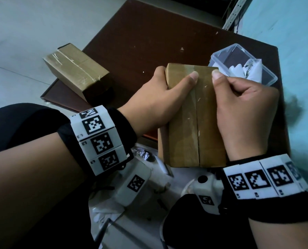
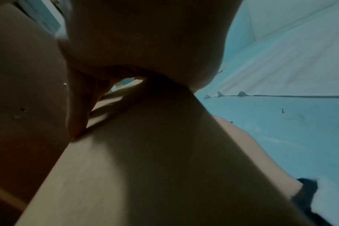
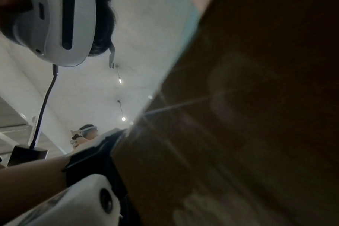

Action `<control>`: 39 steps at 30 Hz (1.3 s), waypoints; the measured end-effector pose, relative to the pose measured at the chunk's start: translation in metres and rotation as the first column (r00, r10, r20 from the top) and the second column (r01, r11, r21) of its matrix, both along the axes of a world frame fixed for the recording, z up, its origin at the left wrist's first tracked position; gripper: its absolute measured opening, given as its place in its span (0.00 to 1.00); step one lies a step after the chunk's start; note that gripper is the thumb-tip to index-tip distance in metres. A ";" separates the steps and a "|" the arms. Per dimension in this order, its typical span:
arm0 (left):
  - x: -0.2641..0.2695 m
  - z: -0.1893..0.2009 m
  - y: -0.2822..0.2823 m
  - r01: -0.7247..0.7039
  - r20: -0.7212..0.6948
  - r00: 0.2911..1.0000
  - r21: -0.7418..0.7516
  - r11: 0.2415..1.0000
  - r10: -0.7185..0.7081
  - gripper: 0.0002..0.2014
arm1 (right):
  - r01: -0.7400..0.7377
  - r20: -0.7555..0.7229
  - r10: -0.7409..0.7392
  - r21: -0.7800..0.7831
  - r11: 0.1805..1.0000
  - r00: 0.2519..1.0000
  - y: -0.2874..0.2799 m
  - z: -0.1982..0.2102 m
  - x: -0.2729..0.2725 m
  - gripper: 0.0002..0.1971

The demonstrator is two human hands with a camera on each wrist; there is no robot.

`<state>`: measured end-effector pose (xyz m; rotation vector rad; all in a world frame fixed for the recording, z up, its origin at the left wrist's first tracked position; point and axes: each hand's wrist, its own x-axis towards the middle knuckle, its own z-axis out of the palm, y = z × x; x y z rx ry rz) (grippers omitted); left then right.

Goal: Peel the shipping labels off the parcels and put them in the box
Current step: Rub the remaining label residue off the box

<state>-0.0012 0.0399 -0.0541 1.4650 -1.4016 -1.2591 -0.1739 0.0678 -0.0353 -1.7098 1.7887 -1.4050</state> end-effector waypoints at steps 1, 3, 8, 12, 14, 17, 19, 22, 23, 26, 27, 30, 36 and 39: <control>0.000 0.000 0.000 0.003 -0.002 1.000 0.003 1.000 -0.003 0.42 | -0.012 -0.005 0.012 0.003 1.000 1.000 0.000 0.000 0.000 0.13; 0.002 0.000 -0.002 -0.005 -0.015 1.000 -0.003 1.000 0.005 0.45 | -0.063 -0.004 0.063 0.002 0.998 0.998 0.002 0.001 0.000 0.16; 0.004 -0.001 -0.006 -0.027 -0.016 1.000 0.000 1.000 0.027 0.48 | -0.131 0.040 0.129 0.043 0.991 0.991 0.005 0.002 0.002 0.28; 0.005 -0.002 -0.007 -0.009 -0.018 1.000 0.026 1.000 0.009 0.47 | -0.144 0.026 0.143 0.052 0.988 0.989 0.003 0.002 0.000 0.25; 0.005 -0.004 -0.009 0.009 -0.037 0.999 0.034 0.999 -0.008 0.50 | -0.148 0.045 0.145 0.060 0.987 0.988 0.002 0.001 -0.002 0.24; 0.005 -0.005 -0.009 0.011 -0.047 0.999 0.034 0.999 -0.009 0.51 | -0.120 0.098 0.113 0.065 0.991 0.989 -0.001 -0.003 -0.006 0.20; 0.005 -0.002 -0.007 -0.001 -0.025 1.000 0.024 1.000 0.001 0.47 | -0.099 0.137 0.088 0.081 0.992 0.987 -0.001 -0.003 -0.006 0.17; 0.005 -0.003 -0.008 -0.008 -0.014 1.000 0.010 1.000 0.008 0.47 | -0.105 0.121 0.097 0.060 0.993 0.988 0.003 -0.001 -0.001 0.19; 0.005 -0.004 -0.009 -0.005 -0.015 1.000 0.008 1.000 0.005 0.49 | -0.111 0.107 0.104 0.058 0.992 0.989 0.005 0.001 0.000 0.23; 0.005 -0.007 -0.010 0.007 -0.025 1.000 0.024 1.000 -0.007 0.52 | -0.128 0.110 0.119 0.078 0.989 0.987 0.004 0.001 0.000 0.25; 0.005 -0.006 -0.010 0.008 -0.021 1.000 0.032 0.999 -0.007 0.52 | -0.130 0.122 0.118 0.091 0.987 0.985 0.003 0.001 -0.001 0.24; 0.004 -0.005 -0.010 0.007 -0.016 1.000 0.035 0.999 -0.007 0.51 | -0.104 0.181 0.081 0.123 0.987 0.980 0.000 0.000 -0.004 0.19; 0.004 0.004 -0.003 0.008 0.009 1.000 0.014 1.000 -0.008 0.43 | -0.077 0.232 0.056 0.082 0.994 0.971 0.004 0.003 0.001 0.19; 0.004 0.004 -0.004 -0.004 -0.021 1.000 0.021 1.000 0.004 0.46 | -0.106 0.202 0.087 0.083 0.991 0.976 0.004 0.005 0.002 0.22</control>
